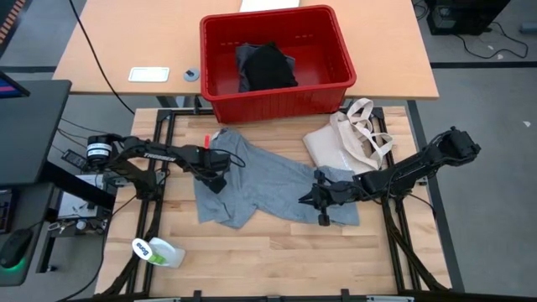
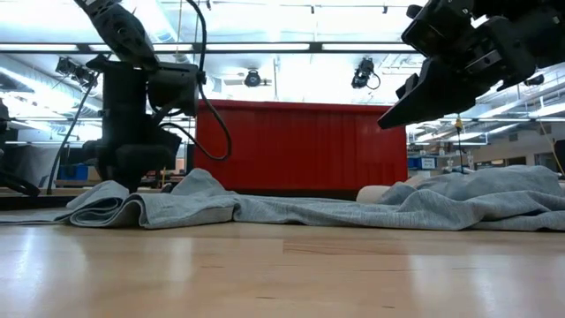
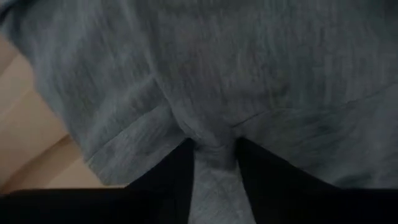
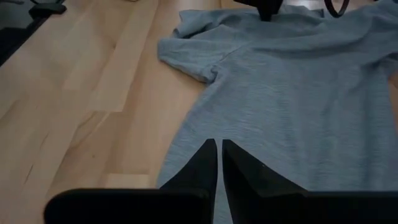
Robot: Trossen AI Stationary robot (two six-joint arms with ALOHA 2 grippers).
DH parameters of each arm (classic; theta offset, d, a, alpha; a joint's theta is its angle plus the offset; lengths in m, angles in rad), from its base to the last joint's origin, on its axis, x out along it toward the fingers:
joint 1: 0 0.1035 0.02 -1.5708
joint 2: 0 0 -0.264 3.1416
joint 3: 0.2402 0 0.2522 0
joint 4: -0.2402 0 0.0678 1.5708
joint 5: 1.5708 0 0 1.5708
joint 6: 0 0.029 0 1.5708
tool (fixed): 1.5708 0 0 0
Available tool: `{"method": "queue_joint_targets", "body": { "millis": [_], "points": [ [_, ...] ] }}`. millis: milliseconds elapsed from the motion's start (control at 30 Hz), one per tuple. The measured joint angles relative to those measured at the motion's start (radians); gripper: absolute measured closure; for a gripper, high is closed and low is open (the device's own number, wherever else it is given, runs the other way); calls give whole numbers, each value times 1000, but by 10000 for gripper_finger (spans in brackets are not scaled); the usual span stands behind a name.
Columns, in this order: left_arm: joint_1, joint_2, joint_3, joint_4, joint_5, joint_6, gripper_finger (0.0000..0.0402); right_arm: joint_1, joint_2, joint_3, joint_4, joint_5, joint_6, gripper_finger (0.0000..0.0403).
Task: Fold Laundry from Bin
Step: Fold the gray shirt
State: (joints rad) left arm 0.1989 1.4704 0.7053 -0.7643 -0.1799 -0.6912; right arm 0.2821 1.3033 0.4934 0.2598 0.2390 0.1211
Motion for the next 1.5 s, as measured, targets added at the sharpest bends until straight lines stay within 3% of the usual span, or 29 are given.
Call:
{"method": "queue_joint_targets", "body": {
  "millis": [300,500,767,1133,1367,1500],
  "points": [
    [-37,2,50,-29,18,53,393,0,21,0,-5,4,10,369],
    [-55,2,54,-55,30,48,372,0,23,0,-7,3,10,369],
    [-69,-7,55,-47,57,21,382,0,23,0,-5,3,11,369],
    [-74,-4,55,-11,21,-14,288,0,23,0,2,3,11,369],
    [-74,-4,55,-9,-12,28,289,0,23,0,2,3,11,369],
    [-74,-4,55,-10,-11,64,336,0,23,0,2,3,11,369]
  ]
}}
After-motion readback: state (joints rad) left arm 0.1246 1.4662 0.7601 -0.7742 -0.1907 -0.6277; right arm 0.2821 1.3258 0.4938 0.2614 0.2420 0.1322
